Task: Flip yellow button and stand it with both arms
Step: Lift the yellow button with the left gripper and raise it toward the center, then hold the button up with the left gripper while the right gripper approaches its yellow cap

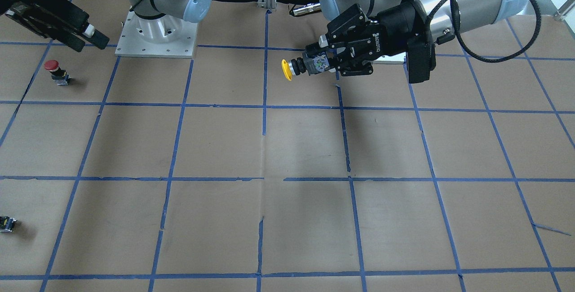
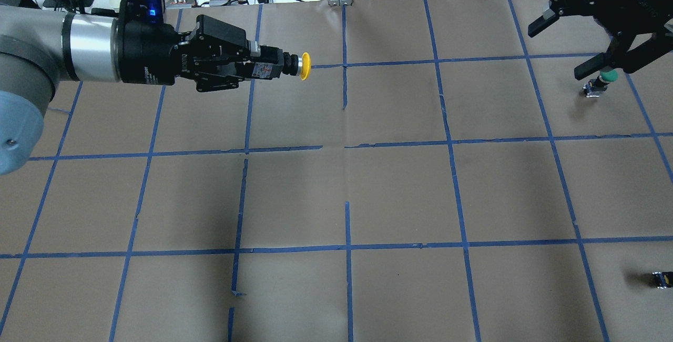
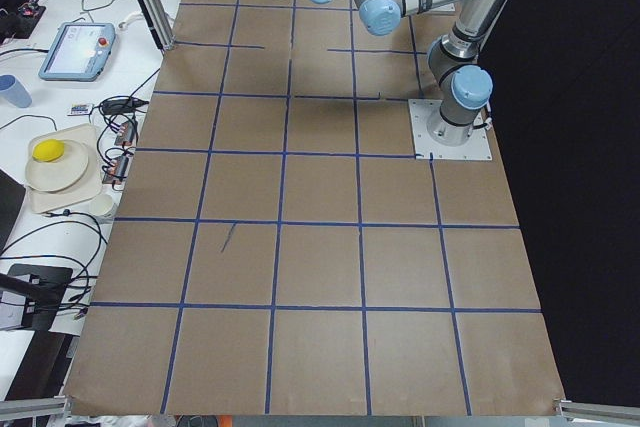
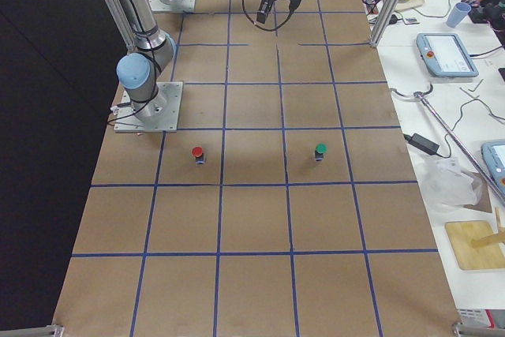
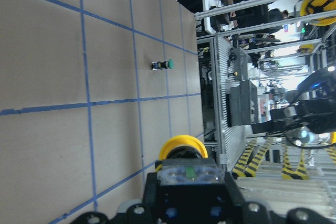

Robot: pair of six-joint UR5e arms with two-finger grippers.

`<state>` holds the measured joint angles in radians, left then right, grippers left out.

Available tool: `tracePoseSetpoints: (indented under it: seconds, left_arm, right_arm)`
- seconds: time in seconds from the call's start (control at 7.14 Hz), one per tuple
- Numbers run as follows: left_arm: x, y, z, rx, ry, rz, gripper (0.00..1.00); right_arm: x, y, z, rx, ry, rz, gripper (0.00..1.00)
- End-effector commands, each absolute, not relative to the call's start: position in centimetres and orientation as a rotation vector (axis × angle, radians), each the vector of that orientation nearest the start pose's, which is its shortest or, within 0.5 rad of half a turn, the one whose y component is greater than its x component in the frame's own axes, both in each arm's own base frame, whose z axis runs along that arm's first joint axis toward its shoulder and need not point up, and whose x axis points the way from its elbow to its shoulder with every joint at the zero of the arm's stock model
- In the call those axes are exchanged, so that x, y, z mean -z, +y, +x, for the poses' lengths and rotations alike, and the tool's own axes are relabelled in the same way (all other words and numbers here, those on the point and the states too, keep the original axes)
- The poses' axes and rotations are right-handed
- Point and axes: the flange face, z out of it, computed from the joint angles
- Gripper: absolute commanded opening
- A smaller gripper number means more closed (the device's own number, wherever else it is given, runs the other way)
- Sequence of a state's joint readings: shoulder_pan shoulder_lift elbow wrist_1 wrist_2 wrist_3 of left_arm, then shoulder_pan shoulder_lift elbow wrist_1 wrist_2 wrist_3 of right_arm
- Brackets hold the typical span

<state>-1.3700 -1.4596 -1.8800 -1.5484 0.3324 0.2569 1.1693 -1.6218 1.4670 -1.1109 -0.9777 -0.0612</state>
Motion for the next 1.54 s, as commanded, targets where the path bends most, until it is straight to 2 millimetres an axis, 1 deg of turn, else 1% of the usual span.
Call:
tracePoseSetpoints:
  seconds: [0.0,0.14,0.28,0.42,0.56,0.84,0.98,1.12,1.26,1.4]
  left_arm:
    - [-47.7,-46.0,-16.7,0.0,-1.744,0.202,0.21]
    - [-48.1,-45.5,-17.8,0.058,-1.727,0.237,0.2]
    - [-48.7,-45.4,-18.8,0.1,-1.667,0.257,0.19]
    - [-49.1,-45.0,-19.6,0.112,-1.66,0.246,0.19]
    - [-49.4,-44.8,-19.8,0.114,-1.658,0.244,0.18]
    - [-49.3,-44.4,-20.2,0.146,-1.657,0.264,0.18]
    - [-49.4,-44.7,-20.2,0.148,-1.654,0.267,0.18]
    - [-49.7,-44.8,-20.2,0.137,-1.622,0.253,0.18]
    - [-49.9,-44.8,-20.2,0.138,-1.616,0.253,0.18]
    - [-49.9,-44.8,-20.2,0.137,-1.616,0.252,0.18]
  right_arm:
    - [-53.9,-46.8,1.8,-0.295,2.147,0.612,1.0]
    - [-54.5,-47.2,2.7,-0.253,2.01,0.595,1.0]
    - [-54.8,-47.2,3.3,-0.248,1.966,0.591,1.0]
    - [-55.0,-47.2,4.6,-0.251,1.947,0.572,1.0]
    - [-54.8,-47.5,6.4,-0.257,1.884,0.555,1.0]
    - [-54.2,-47.6,8.3,-0.265,1.769,0.569,1.0]
    - [-53.4,-47.2,9.8,-0.293,1.776,0.542,1.0]
    - [-52.0,-46.9,10.3,-0.327,1.767,0.553,0.99]
    - [-51.6,-46.9,10.6,-0.344,1.745,0.572,0.99]
    - [-51.6,-46.5,11.5,-0.372,1.711,0.585,0.99]
